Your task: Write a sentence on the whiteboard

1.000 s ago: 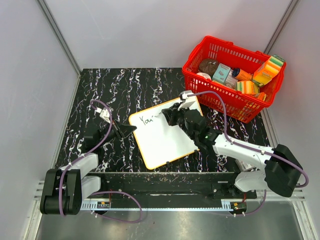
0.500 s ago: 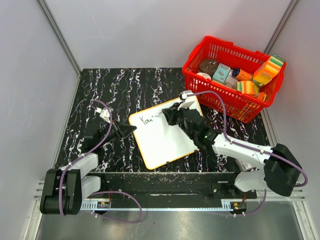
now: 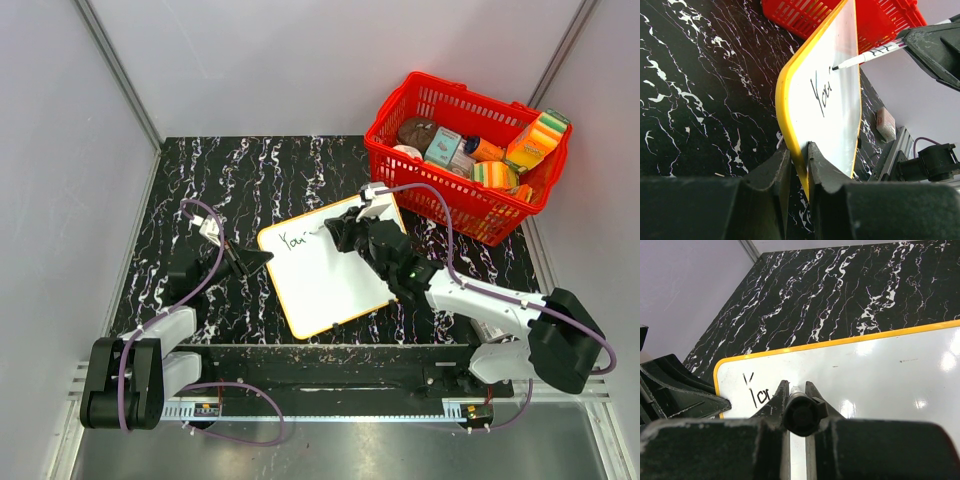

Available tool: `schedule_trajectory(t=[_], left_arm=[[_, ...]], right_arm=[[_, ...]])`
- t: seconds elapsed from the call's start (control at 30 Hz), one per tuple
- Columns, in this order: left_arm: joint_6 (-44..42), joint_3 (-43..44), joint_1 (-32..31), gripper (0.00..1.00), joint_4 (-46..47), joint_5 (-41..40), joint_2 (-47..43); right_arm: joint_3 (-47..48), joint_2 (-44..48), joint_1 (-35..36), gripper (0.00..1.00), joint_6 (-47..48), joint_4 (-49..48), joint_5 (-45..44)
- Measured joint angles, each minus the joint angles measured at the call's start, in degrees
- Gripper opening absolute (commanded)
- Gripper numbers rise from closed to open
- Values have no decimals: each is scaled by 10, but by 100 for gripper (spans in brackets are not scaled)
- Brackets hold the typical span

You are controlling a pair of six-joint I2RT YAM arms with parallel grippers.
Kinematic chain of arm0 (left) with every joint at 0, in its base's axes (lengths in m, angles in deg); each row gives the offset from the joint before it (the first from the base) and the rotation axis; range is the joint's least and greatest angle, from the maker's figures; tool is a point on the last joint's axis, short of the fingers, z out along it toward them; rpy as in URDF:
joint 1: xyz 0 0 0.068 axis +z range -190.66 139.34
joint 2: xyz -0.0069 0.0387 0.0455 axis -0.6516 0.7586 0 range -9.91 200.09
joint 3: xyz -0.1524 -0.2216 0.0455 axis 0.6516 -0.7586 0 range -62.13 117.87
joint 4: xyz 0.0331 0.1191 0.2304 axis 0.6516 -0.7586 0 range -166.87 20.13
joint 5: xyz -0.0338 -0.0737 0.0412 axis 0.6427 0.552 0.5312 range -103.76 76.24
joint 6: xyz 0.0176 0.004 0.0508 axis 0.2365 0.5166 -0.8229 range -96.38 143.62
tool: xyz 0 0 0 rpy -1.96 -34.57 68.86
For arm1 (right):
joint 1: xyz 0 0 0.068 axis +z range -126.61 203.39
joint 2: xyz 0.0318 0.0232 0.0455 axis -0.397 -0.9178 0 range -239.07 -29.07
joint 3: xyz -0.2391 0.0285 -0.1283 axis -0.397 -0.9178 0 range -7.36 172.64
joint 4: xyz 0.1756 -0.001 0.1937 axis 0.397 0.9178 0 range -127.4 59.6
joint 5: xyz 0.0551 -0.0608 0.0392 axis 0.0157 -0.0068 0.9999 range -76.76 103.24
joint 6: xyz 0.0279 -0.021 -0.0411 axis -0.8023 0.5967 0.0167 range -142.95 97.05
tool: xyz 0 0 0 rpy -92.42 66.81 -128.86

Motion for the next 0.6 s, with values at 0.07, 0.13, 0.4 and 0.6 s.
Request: schedule_trajectory(t=[0.07,0.13,0.4,0.6], left_arm=[[0,0,0,0,0,0,0],[0,0,0,0,0,0,0],[0,0,0,0,0,0,0],[0,0,0,0,0,0,0]], right_arm=[[-2,2,0,0,0,0,0],[-5,4,0,0,0,0,2],[-23,18,0,0,-3,0,5],[-25,21,0,0,-4,1,9]])
